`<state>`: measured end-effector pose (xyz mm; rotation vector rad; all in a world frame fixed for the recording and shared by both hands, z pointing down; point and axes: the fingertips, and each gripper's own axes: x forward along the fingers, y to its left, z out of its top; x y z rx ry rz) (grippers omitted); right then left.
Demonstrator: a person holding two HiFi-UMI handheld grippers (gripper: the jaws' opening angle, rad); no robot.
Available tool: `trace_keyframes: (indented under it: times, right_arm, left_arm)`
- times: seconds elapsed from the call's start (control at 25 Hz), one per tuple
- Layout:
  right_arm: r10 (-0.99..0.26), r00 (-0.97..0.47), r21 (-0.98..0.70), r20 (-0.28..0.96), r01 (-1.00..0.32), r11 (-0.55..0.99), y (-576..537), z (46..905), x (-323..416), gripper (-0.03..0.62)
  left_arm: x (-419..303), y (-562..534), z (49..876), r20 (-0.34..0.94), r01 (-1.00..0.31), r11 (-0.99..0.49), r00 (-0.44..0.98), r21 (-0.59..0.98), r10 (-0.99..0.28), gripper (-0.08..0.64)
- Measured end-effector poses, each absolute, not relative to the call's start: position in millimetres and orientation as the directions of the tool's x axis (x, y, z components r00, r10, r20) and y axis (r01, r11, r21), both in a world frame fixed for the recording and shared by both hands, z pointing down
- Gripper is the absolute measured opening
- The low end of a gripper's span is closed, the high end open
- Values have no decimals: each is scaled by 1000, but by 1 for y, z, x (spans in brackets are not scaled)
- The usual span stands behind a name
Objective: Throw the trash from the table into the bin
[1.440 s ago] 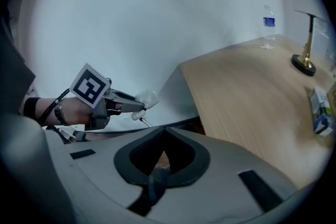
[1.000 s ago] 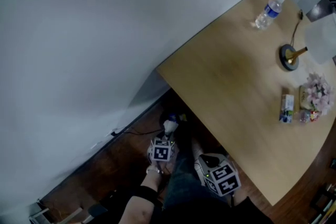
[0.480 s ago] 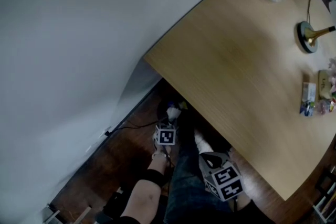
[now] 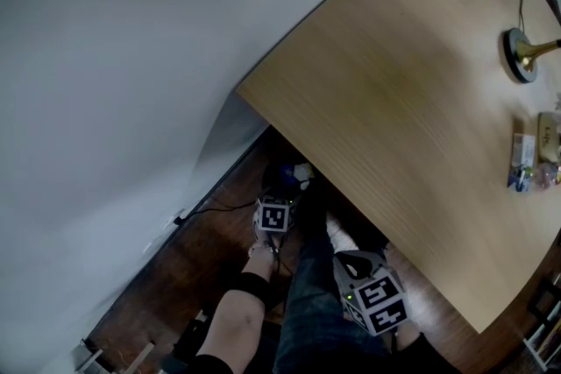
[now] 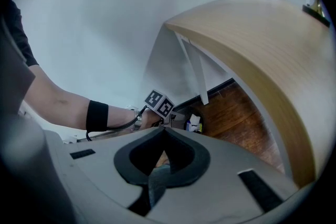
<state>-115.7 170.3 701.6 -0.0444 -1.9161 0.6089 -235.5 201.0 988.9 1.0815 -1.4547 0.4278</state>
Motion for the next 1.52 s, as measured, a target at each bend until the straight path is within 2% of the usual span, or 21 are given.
trace_keyframes:
  times: [0.28, 0.44, 0.48, 0.56, 0.68, 0.8, 1.04, 1.28, 1.52]
  right_arm:
    - [285, -450, -427, 846, -252, 868, 163, 695, -115, 6]
    - [258, -470, -411, 844, -258, 875, 153, 680, -114, 6]
    - [249, -477, -406, 843, -261, 876, 150, 676, -113, 6]
    - [231, -490, -398, 841, -269, 877, 144, 666, -108, 6]
    - [217, -504, -398, 836, -287, 871, 140, 646, -92, 6]
    - [164, -534, -380, 830, -325, 866, 128, 622, -78, 6]
    - [45, -609, -350, 792, -394, 850, 88, 571, -40, 6]
    - [-96, -630, -324, 771, -517, 792, 47, 544, 27, 6]
    - [-218, -637, -321, 740, -618, 718, 10, 538, 78, 6]
  left_arm:
    - [-241, 208, 966, 936, -872, 431, 78, 231, -343, 348]
    - [-235, 203, 922, 914, -886, 402, 57, 232, -401, 328]
    - [-233, 201, 906, 906, -887, 396, 58, 239, -418, 286]
    - [-225, 197, 868, 886, -887, 378, 72, 267, -458, 151]
    - [-203, 199, 802, 866, -898, 334, 92, 285, -492, 42]
    - [-188, 187, 737, 839, -925, 256, 107, 280, -533, 0]
    - [-157, 156, 635, 797, -949, 160, 127, 270, -591, 0]
    - [-106, 122, 585, 781, -961, 63, 180, 270, -598, 0]
    - [-70, 75, 565, 766, -976, -68, 204, 206, -610, 0]
